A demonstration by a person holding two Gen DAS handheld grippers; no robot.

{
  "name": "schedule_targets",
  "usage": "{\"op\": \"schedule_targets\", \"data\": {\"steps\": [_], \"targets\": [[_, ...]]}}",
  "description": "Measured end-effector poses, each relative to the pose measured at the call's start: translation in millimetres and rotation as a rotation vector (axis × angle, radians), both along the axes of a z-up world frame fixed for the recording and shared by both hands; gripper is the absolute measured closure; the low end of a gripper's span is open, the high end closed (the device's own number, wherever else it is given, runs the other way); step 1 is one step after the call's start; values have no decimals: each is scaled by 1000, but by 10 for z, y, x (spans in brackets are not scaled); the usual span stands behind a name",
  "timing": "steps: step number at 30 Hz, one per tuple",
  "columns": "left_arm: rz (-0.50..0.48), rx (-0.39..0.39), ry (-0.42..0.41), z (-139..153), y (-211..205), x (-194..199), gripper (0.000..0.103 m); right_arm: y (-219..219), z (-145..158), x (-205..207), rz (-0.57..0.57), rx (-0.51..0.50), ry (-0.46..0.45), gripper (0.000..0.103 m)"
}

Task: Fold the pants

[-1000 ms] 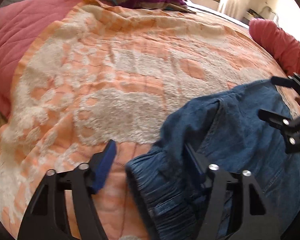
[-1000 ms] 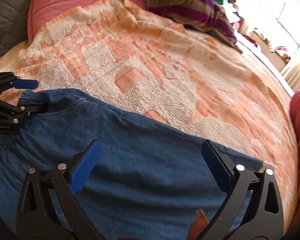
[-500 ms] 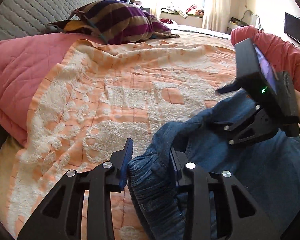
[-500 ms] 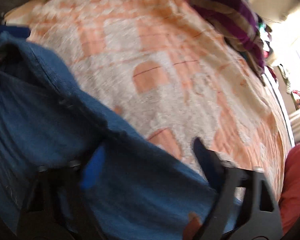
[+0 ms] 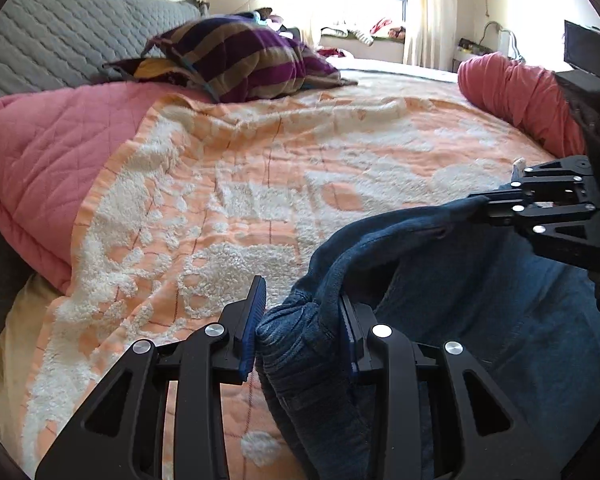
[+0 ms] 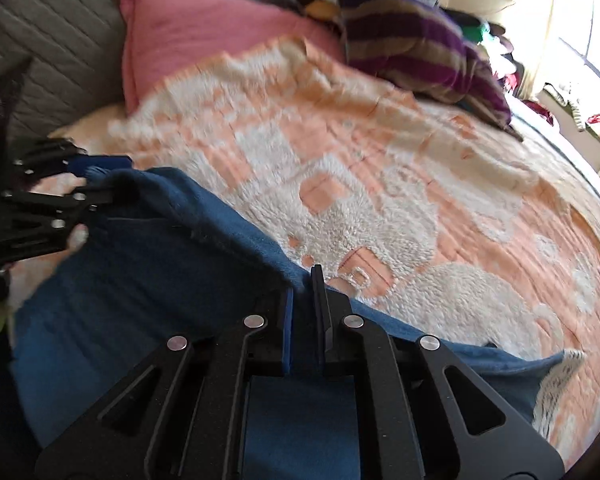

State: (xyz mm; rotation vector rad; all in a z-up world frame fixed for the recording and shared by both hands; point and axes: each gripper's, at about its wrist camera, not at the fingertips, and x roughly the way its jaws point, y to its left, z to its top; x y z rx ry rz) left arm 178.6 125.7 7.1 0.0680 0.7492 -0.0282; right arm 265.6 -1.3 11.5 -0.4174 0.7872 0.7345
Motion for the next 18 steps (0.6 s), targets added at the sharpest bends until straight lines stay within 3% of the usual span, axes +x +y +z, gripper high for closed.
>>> {"op": "schedule_targets", "data": {"steps": [7,13,18], "targets": [[-18,42,-70,189,-184,-322,71,-310,269,-512,-14,118,-23,100],[-24,56,-108,256,-299,-789,71,-501,283,-1107,-2,171,-14,100],[-22,31,-74,140,-299,-1198,71,-564,205,-1616,37,182,18,100]]}}
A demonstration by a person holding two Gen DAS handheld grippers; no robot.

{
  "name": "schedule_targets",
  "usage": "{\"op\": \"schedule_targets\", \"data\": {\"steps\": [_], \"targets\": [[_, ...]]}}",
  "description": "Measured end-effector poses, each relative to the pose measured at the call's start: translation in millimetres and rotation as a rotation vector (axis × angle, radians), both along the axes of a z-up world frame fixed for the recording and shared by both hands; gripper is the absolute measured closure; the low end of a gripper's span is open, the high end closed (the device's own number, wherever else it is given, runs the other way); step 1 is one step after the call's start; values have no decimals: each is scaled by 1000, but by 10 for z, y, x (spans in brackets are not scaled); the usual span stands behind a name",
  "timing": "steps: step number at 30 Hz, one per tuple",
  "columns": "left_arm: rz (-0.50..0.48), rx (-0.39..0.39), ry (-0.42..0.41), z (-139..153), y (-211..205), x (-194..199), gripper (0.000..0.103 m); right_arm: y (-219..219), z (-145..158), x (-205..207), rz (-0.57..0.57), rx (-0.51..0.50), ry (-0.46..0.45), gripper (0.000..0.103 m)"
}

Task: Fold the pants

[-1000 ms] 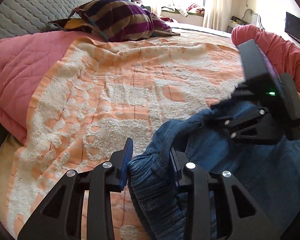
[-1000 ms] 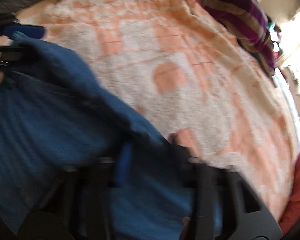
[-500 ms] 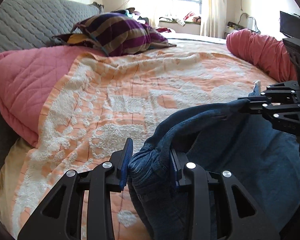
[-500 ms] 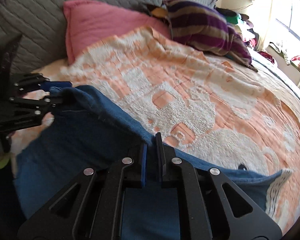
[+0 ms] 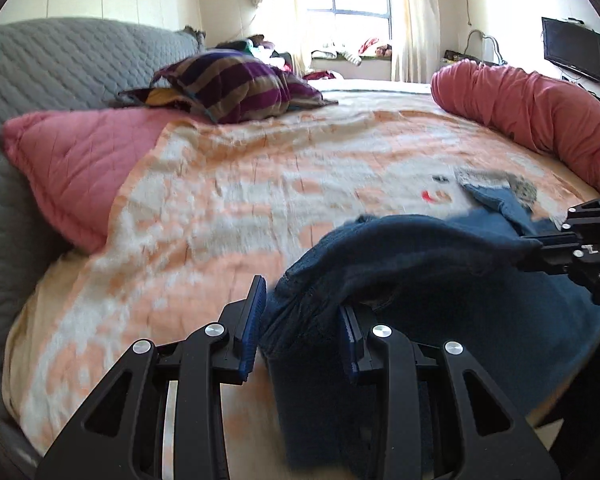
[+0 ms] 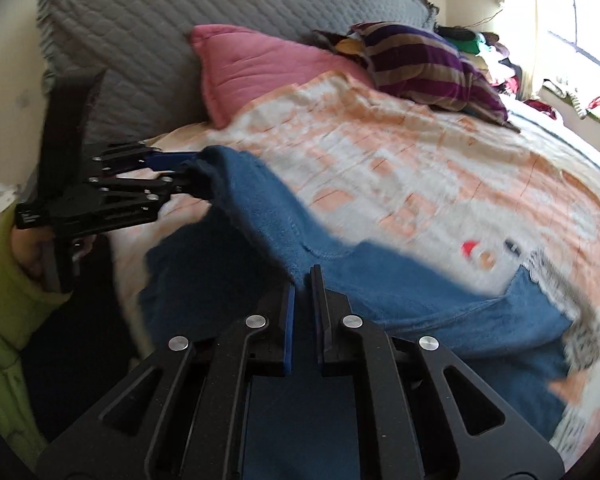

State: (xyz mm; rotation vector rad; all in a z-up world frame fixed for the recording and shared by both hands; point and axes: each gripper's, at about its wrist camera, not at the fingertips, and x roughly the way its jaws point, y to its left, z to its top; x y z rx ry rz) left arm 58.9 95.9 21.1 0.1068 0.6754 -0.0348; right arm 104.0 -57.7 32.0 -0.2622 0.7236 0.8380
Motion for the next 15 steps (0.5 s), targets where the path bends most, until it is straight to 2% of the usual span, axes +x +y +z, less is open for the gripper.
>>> {"op": "schedule_targets", "data": {"steps": [3,8,10,13,15], "targets": [[-2,-34,55,-88,42,-149,71,11,-41,-268,24,0,3,100],[-1,-23,154,-229,76,-291,69,113,-268,-588,72,-63,25,100],[-1,-42,176,-269,114,-346,66,141,-330,-681,93,-83,26,100],[10,-48,219,-306,167,-425,55,172,-412,-756,100,-104,35,100],[10,-81,239,-301,241,-507,55,184,-465,-775,98,-112,52,100]]}}
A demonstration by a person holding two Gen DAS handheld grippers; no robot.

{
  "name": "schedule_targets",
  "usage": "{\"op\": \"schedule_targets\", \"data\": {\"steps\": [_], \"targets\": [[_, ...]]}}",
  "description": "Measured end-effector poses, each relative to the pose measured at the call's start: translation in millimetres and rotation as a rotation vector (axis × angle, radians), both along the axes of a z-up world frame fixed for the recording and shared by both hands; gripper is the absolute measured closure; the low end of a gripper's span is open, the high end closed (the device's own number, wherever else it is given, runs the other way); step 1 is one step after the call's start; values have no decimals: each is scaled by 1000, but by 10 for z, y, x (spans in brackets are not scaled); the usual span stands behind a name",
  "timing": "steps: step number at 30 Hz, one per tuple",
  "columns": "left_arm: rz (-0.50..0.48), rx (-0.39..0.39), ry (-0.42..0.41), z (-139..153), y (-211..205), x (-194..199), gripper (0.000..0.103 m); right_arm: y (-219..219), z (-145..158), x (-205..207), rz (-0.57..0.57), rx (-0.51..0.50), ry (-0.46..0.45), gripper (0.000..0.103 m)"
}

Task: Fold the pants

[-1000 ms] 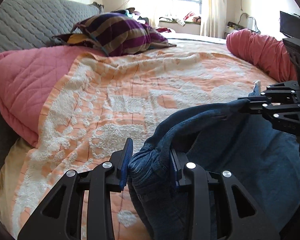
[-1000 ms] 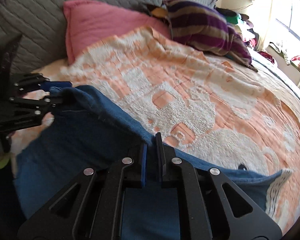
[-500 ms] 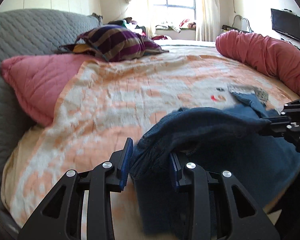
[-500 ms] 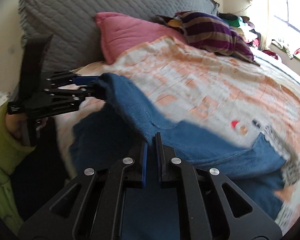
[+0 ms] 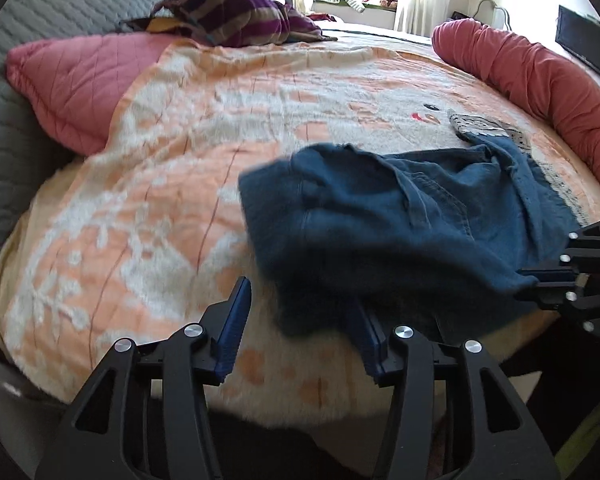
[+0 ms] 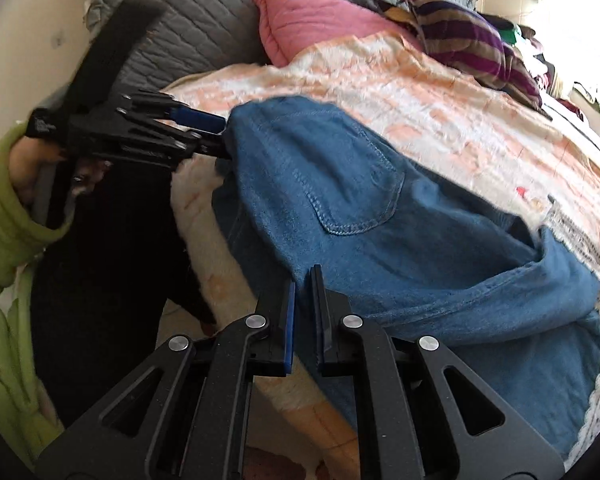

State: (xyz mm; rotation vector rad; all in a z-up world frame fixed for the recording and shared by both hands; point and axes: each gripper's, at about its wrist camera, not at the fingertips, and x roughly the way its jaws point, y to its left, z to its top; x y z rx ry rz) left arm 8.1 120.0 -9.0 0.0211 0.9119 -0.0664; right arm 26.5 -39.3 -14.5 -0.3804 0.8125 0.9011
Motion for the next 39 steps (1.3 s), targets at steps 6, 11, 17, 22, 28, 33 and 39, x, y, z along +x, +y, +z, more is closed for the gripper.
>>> {"op": "schedule_targets", "data": {"steps": [6,11,17,22,28,33,39], "targets": [[57,-95,-76,322,186,-219,62,15,5,-75,29,27,19,100],[-31,-195,-112,437,-65,31,62,63,-48,-136,48,12,24,100],[-20,-102,14,-53,-229,228,64,-9,-53,-150,51,24,106,91],[-35,-86,1,-91,-202,176,63,-191,272,-14,-44,129,39,74],[-44,-95,-5,-110,-193,163,63,8,-252,197,-125,-24,169,73],[-40,-95,-27,-109,-208,169,62,-15,-176,140,-124,-4,139,70],[-26,-107,-125,224,-169,13,44,-508,265,162,-231,100,28,58]]}}
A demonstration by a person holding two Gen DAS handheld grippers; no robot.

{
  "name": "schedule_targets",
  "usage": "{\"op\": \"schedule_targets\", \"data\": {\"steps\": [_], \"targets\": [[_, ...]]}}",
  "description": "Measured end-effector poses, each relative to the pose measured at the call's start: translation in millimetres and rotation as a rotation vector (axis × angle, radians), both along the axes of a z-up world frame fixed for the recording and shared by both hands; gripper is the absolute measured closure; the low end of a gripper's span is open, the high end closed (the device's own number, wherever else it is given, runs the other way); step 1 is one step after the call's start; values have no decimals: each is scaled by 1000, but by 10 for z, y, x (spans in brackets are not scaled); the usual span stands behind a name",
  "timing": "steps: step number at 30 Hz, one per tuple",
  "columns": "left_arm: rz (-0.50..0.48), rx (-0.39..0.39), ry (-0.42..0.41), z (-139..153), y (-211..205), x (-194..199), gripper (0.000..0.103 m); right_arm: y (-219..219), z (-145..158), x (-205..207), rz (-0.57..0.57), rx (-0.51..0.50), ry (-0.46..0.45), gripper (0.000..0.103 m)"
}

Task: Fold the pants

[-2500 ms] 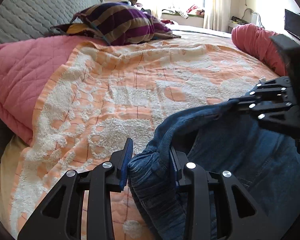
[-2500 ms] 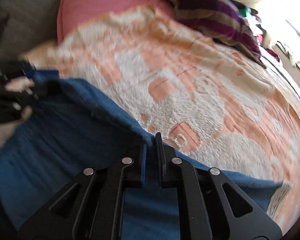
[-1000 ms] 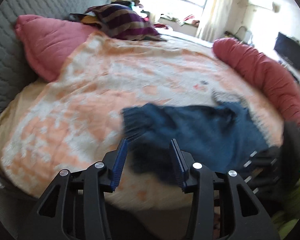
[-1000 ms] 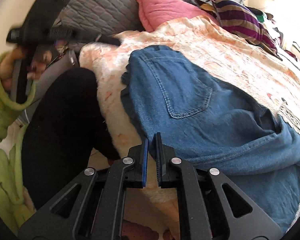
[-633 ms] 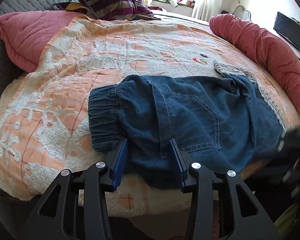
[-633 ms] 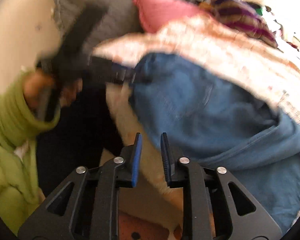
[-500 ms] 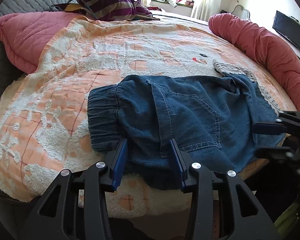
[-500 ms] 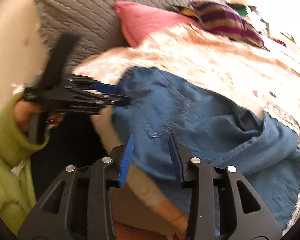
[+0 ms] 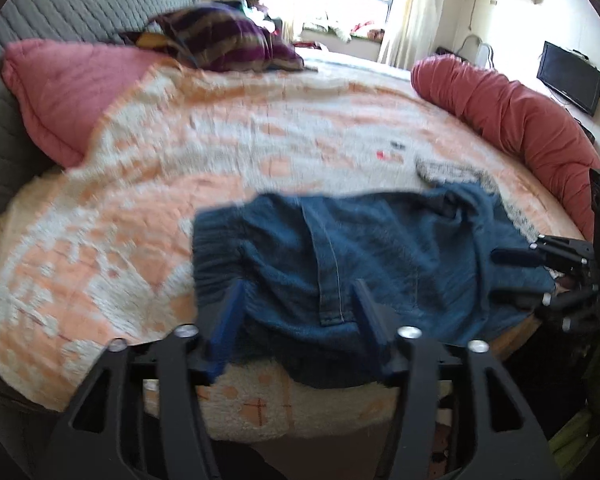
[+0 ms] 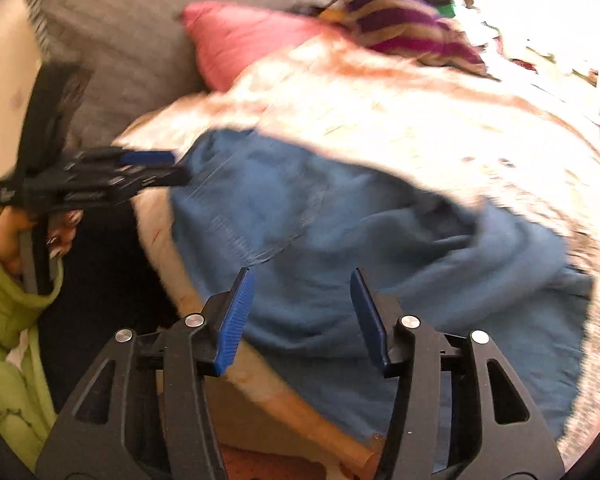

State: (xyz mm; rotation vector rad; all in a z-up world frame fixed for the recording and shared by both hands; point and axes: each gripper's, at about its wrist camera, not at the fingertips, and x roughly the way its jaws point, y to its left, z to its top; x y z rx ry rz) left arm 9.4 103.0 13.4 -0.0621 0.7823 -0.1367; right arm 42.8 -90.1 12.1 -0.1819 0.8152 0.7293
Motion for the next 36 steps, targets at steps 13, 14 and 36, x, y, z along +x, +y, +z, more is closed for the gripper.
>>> {"op": "schedule_targets", "data": {"steps": [13,14,36], "targets": [[-244,-92,14,161,-875,180,44,-991,355,489,-314,28,-84,38],[-272,-102,26,129,-975,211,44,-979,361,568,-323,20,-83,38],[-475,-222,158,-519,-1806,700,93,-268,-354,1983,-306,-242,67,31]]}}
